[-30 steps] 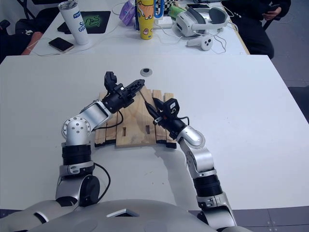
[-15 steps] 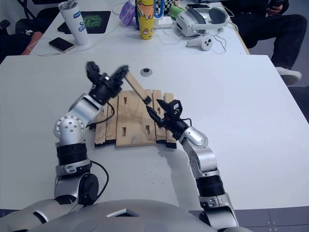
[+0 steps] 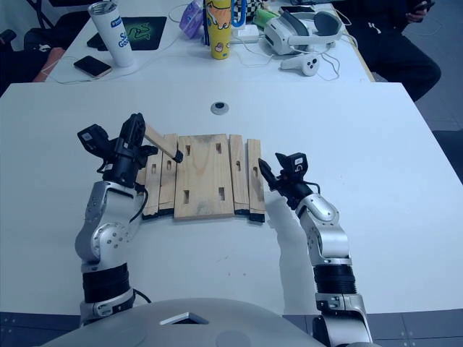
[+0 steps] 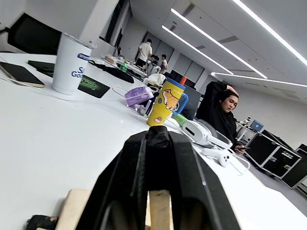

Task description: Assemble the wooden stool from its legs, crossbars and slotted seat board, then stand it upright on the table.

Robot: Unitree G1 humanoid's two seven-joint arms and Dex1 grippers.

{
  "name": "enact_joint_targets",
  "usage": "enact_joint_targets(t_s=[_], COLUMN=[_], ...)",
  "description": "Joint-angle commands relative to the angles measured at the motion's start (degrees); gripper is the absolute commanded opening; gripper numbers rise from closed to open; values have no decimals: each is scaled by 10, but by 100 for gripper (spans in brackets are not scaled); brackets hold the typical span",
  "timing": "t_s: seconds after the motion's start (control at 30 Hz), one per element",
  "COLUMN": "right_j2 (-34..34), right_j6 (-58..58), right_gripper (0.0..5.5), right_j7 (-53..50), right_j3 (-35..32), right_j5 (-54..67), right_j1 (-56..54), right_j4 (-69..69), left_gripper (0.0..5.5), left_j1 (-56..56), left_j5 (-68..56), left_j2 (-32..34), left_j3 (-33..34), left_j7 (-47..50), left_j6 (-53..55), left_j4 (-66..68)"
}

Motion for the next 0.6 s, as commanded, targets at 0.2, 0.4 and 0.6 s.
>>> enact_joint_targets(t_s=[0.2, 0.4, 0.6], right_j2=[-13, -17, -16], right_j6=[13, 17, 18], right_gripper=[280, 280, 280], right_j7=[20, 32, 32], right_j3=[6, 14, 12], right_j5=[-4, -4, -3], right_j1=[-22, -19, -22], right_j4=[20, 18, 21], left_gripper=[41, 41, 41], left_j1=[11, 23, 28], left_j5=[37, 53, 57], left_j2=[-22, -23, -17], left_j3=[-8, -14, -9], left_j7=[11, 20, 27], left_j6=[-90, -115, -129], left_j4=[68, 81, 94])
